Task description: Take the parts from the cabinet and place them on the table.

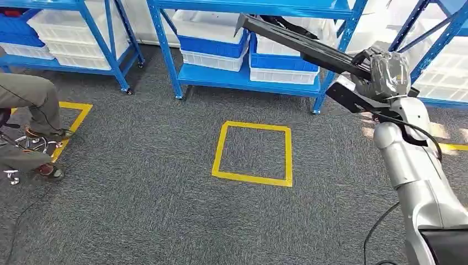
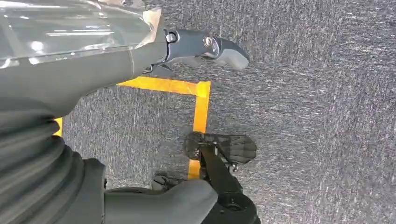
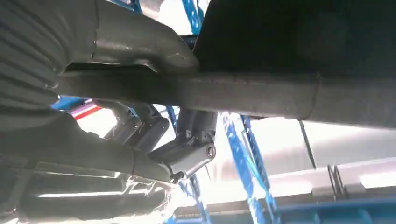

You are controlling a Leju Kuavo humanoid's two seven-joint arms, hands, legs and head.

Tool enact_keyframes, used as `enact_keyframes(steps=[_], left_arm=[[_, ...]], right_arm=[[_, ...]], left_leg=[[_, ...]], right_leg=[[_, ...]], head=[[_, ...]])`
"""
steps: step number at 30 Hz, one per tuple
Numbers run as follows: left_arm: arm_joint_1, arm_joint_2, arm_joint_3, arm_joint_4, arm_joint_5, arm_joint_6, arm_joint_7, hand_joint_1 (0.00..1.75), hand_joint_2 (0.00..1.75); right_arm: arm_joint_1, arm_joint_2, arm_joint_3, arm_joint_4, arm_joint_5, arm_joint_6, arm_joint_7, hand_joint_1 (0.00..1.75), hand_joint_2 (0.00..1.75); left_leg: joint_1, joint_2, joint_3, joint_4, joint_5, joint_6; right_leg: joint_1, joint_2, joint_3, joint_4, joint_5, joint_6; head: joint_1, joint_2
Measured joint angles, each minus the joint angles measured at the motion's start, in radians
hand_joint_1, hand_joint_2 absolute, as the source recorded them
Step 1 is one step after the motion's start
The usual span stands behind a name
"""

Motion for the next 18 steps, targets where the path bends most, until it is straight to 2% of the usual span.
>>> enact_keyframes(steps=[1, 2, 3, 4, 5, 6, 7, 8, 9, 10, 11, 12, 13, 14, 15, 16, 17, 18], left_arm=[[0.000, 0.001, 0.000, 0.000, 0.000, 0.000, 0.000, 0.00, 1.75], [0.001, 0.000, 0.000, 0.000, 0.000, 0.000, 0.000, 0.00, 1.75], [0.002, -0.002, -0.001, 0.000, 0.000, 0.000, 0.000, 0.00, 1.75], [0.001, -0.002, -0.001, 0.000, 0.000, 0.000, 0.000, 0.00, 1.75], [0.000, -0.003, -0.002, 0.000, 0.002, 0.000, 0.000, 0.00, 1.75], [0.000, -0.003, -0.003, 0.000, 0.002, 0.000, 0.000, 0.00, 1.75], [0.000, -0.003, -0.004, 0.000, 0.003, 0.000, 0.000, 0.00, 1.75], [0.000, -0.003, -0.005, 0.000, 0.003, 0.000, 0.000, 0.00, 1.75], [-0.002, -0.004, -0.007, 0.000, 0.003, 0.000, -0.004, 0.00, 1.75], [-0.004, -0.003, -0.008, 0.000, 0.003, 0.001, -0.009, 0.00, 1.75], [-0.004, 0.000, -0.009, 0.000, 0.003, 0.002, -0.012, 0.00, 1.75], [-0.006, 0.003, -0.010, -0.001, 0.002, 0.002, -0.016, 0.00, 1.75], [-0.007, 0.003, -0.010, -0.001, 0.002, 0.002, -0.019, 0.00, 1.75], [-0.007, 0.003, -0.010, -0.001, 0.002, 0.002, -0.019, 0.00, 1.75], [-0.007, 0.001, -0.011, -0.001, 0.002, 0.002, -0.019, 0.00, 1.75], [-0.006, -0.001, -0.011, -0.001, 0.003, 0.002, -0.020, 0.00, 1.75], [-0.006, -0.002, -0.012, -0.001, 0.003, 0.002, -0.020, 0.00, 1.75], [-0.006, -0.001, -0.012, -0.001, 0.004, 0.002, -0.020, 0.00, 1.75]], right_arm=[[-0.001, 0.001, 0.001, 0.000, 0.001, 0.000, 0.000, 1.75, 1.75], [-0.002, 0.003, 0.001, 0.000, 0.003, 0.000, 0.002, 1.75, 1.75], [-0.004, 0.005, 0.001, 0.000, 0.008, 0.000, 0.002, 1.75, 1.75], [-0.007, 0.006, 0.001, 0.000, 0.011, 0.000, 0.003, 1.75, 1.75], [-0.009, 0.008, 0.002, 0.000, 0.015, 0.001, 0.004, 1.75, 1.75], [-0.011, 0.013, 0.002, 0.001, 0.019, 0.003, 0.006, 1.75, 1.75], [-0.013, 0.016, 0.003, 0.002, 0.020, 0.004, 0.007, 1.75, 1.75], [-0.014, 0.016, 0.004, 0.002, 0.021, 0.004, 0.008, 1.75, 1.75], [-0.016, 0.019, 0.005, 0.002, 0.020, 0.004, 0.010, 1.75, 1.75], [-0.017, 0.019, 0.004, 0.002, 0.017, 0.004, 0.010, 1.75, 1.75], [-0.018, 0.020, 0.003, 0.002, 0.015, 0.004, 0.011, 1.75, 1.75], [-0.018, 0.020, 0.002, 0.002, 0.012, 0.004, 0.012, 1.75, 1.75], [-0.020, 0.019, 0.002, 0.002, 0.011, 0.004, 0.012, 1.75, 1.75], [-0.020, 0.019, 0.002, 0.002, 0.010, 0.004, 0.012, 1.75, 1.75], [-0.017, 0.020, 0.002, 0.002, 0.010, 0.005, 0.012, 1.75, 1.75], [-0.017, 0.020, 0.002, 0.002, 0.011, 0.006, 0.012, 1.75, 1.75], [-0.020, 0.019, 0.002, 0.003, 0.010, 0.008, 0.012, 1.75, 1.75], [-0.021, 0.019, 0.002, 0.003, 0.010, 0.008, 0.012, 1.75, 1.75]], left_leg=[[0.004, -0.003, -0.012, 0.020, -0.049, -0.009], [0.006, -0.003, -0.023, 0.067, -0.121, -0.014], [0.007, -0.003, -0.039, 0.147, -0.197, -0.021], [0.007, -0.003, -0.054, 0.227, -0.247, -0.025], [0.009, -0.003, -0.065, 0.302, -0.270, -0.029], [0.011, -0.003, -0.060, 0.342, -0.259, -0.029], [0.011, -0.003, -0.038, 0.340, -0.233, -0.026], [0.011, -0.003, -0.001, 0.303, -0.202, -0.018], [0.008, -0.005, 0.063, 0.227, -0.178, -0.004], [0.002, -0.009, 0.127, 0.147, -0.185, 0.014], [-0.009, -0.009, 0.201, 0.067, -0.211, 0.026], [-0.011, -0.006, 0.222, 0.014, -0.229, 0.030], [-0.015, -0.006, 0.215, 0.010, -0.230, 0.030], [-0.019, -0.005, 0.212, 0.005, -0.228, 0.034], [-0.016, -0.002, 0.210, -0.012, -0.211, 0.042], [-0.007, 0.007, 0.214, -0.027, -0.193, 0.040], [-0.007, 0.005, 0.204, -0.034, -0.180, 0.051], [-0.007, 0.006, 0.194, -0.034, -0.172, 0.049]], right_leg=[[0.001, -0.003, -0.002, 0.001, 0.014, -0.005], [0.001, -0.004, -0.014, 0.001, 0.026, -0.016], [0.003, -0.003, -0.029, 0.002, 0.041, -0.021], [0.005, -0.003, -0.042, 0.003, 0.053, -0.023], [0.007, -0.003, -0.057, 0.003, 0.064, -0.023], [0.008, -0.003, -0.070, 0.004, 0.074, -0.024], [0.011, -0.003, -0.083, 0.004, 0.085, -0.023], [0.013, 0.000, -0.095, 0.004, 0.092, -0.022], [0.018, 0.001, -0.106, 0.003, 0.101, -0.019], [0.015, 0.000, -0.110, 0.003, 0.110, -0.020], [0.021, -0.001, -0.115, 0.003, 0.113, -0.013], [0.021, -0.006, -0.117, 0.004, 0.122, -0.008], [0.019, -0.008, -0.122, 0.003, 0.131, -0.001], [0.016, -0.011, -0.128, 0.000, 0.141, 0.006], [0.023, -0.010, -0.128, -0.005, 0.149, 0.012], [0.023, -0.010, -0.147, 0.009, 0.138, 0.012], [0.023, -0.005, -0.166, 0.047, 0.104, 0.008], [0.020, -0.004, -0.193, 0.115, 0.066, 0.005]], head=[[-0.002, 0.000], [-0.004, 0.000], [-0.006, 0.000], [-0.005, 0.000], [-0.006, 0.000], [-0.006, 0.000], [-0.005, 0.000], [-0.007, 0.000], [-0.006, 0.000], [-0.006, 0.000], [-0.005, 0.000], [-0.004, 0.000], [-0.003, 0.000], [-0.008, 0.000], [-0.005, 0.000], [-0.005, 0.000], [-0.001, 0.000], [0.002, 0.000]])
